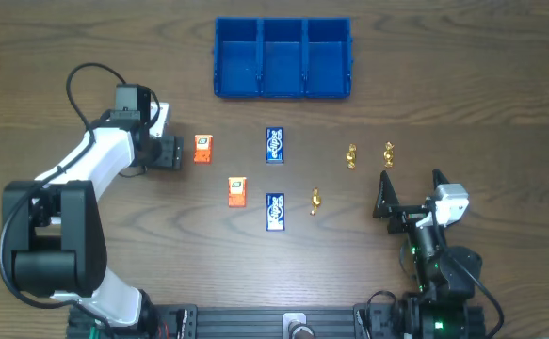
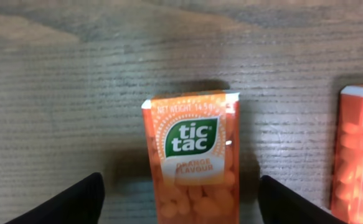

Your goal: Sort Candies Into Trays

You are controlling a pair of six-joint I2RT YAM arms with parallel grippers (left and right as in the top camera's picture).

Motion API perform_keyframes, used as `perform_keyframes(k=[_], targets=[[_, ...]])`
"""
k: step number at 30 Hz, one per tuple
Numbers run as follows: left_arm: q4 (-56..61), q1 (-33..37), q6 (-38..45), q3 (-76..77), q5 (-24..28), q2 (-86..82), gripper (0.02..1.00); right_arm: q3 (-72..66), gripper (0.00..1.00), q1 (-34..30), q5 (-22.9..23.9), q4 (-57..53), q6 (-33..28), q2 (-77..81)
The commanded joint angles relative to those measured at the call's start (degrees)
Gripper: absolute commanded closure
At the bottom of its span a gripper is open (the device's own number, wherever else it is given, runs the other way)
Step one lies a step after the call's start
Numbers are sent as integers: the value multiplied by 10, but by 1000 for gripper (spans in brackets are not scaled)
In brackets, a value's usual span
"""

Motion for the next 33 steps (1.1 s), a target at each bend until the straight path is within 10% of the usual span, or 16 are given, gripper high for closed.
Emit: perform_keyframes(k=[1,23,33], targets=[[3,1,3,17,1,19,301,-2,1,-3,-1,-1,-7,-4],[-32,-17,-54,66,18,-16,717,-2,1,-3,-1,-1,-7,-4],[-137,-168,-185,398,-103,-17,722,-2,3,-3,-1,-1,-7,-4]])
